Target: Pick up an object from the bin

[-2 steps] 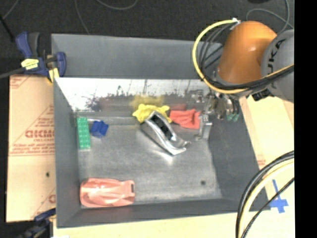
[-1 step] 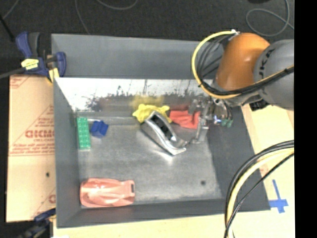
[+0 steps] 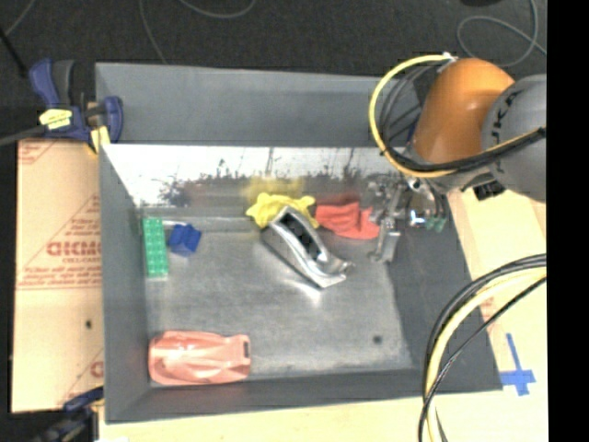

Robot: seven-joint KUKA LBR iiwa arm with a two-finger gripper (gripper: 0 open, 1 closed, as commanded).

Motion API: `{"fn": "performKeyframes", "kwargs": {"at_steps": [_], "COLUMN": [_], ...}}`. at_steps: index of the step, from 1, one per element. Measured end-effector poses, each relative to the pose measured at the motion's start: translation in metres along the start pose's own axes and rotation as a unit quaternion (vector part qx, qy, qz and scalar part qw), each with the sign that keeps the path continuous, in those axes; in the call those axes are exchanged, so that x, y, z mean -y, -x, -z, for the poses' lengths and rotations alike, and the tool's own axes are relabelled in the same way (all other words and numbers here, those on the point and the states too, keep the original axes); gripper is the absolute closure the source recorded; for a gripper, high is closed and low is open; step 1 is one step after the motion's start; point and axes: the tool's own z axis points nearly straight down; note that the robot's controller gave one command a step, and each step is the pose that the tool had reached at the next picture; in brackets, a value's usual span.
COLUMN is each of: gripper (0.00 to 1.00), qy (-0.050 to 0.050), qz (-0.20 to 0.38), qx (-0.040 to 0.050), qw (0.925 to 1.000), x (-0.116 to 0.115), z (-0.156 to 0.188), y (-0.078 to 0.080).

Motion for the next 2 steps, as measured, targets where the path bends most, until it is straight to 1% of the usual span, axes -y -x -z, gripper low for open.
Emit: {"fn": "performKeyframes", "kwargs": {"at_steps": [1,2], "gripper": [0.00,0.00], "qy": [0.001,0.001], "qz": [-0.019,-0.054], "qx": [0.0032,-0.0006], "qw": [0.9998,0.9985], "x": [0.004,0.010], "z": [0.001,-0.064], "y": [0.002,0.003]}}
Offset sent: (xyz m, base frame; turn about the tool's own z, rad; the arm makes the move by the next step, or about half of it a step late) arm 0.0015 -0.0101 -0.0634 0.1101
